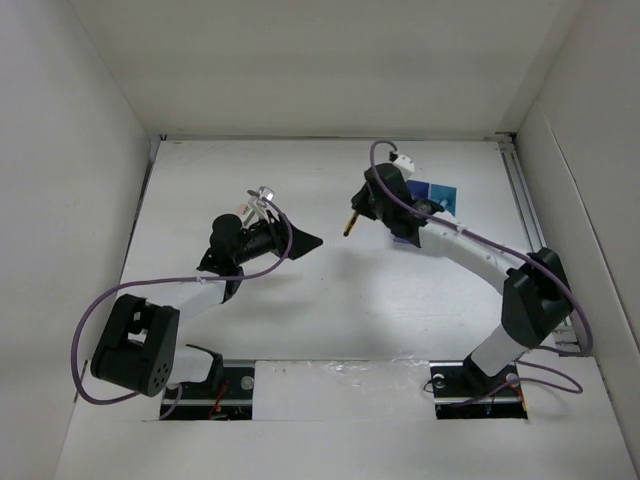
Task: Sort the stationery into containers
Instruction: Place the stationery in the storage box.
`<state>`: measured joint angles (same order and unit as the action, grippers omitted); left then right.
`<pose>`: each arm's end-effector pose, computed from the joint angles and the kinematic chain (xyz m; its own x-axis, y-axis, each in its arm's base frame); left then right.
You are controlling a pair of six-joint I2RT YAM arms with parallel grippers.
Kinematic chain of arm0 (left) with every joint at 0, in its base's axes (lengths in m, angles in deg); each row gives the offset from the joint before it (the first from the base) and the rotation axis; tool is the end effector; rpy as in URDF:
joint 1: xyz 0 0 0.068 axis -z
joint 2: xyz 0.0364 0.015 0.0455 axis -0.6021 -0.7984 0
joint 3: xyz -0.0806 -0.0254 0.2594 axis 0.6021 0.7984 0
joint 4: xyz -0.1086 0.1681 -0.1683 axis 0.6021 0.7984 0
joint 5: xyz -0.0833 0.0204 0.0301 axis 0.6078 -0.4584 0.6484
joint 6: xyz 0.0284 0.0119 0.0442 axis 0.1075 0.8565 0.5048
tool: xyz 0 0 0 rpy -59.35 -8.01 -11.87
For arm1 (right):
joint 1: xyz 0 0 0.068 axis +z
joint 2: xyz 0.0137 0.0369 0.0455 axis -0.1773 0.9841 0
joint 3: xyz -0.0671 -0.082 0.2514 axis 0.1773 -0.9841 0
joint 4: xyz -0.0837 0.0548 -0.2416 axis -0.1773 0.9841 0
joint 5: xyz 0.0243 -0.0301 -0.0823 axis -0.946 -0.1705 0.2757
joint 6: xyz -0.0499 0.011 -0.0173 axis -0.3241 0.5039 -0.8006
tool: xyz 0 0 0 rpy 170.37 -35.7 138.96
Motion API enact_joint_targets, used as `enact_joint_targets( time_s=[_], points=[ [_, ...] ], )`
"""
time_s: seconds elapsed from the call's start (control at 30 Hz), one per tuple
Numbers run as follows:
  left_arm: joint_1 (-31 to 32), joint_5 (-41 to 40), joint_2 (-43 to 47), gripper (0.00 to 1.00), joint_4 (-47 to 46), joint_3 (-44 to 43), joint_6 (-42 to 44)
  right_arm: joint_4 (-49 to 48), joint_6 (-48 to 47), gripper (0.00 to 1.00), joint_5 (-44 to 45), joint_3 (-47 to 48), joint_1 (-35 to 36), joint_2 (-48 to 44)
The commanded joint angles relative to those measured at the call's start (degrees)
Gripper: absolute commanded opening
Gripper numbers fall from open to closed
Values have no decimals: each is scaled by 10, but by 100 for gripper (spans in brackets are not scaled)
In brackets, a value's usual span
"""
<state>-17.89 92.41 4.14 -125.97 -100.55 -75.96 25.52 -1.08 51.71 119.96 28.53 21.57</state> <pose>0.2398 -0.1093 0.2315 -0.5167 -0.2748 -0.8109 0.7267 0.3601 -0.5851 0.3013 0.2275 0.2814 -0.5760 0.4494 -0.6829 0.0588 0.8560 0.5137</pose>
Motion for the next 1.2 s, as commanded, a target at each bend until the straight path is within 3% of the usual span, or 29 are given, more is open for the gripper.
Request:
enact_joint_targets(
  time_s=[0.0,0.2,0.47,1.17],
  points=[
    [1,25,28,74,-46,5,-5,37,4,0,88,-14,-41,-50],
    [1,42,34,76,-79,17,-35,115,49,0,207,-25,-136,-105],
    [1,61,53,76,-86,28,-48,195,84,0,352,-25,-221,-99],
    [1,50,41,76,-80,28,-42,282,113,0,436,88,-216,74]
  ],
)
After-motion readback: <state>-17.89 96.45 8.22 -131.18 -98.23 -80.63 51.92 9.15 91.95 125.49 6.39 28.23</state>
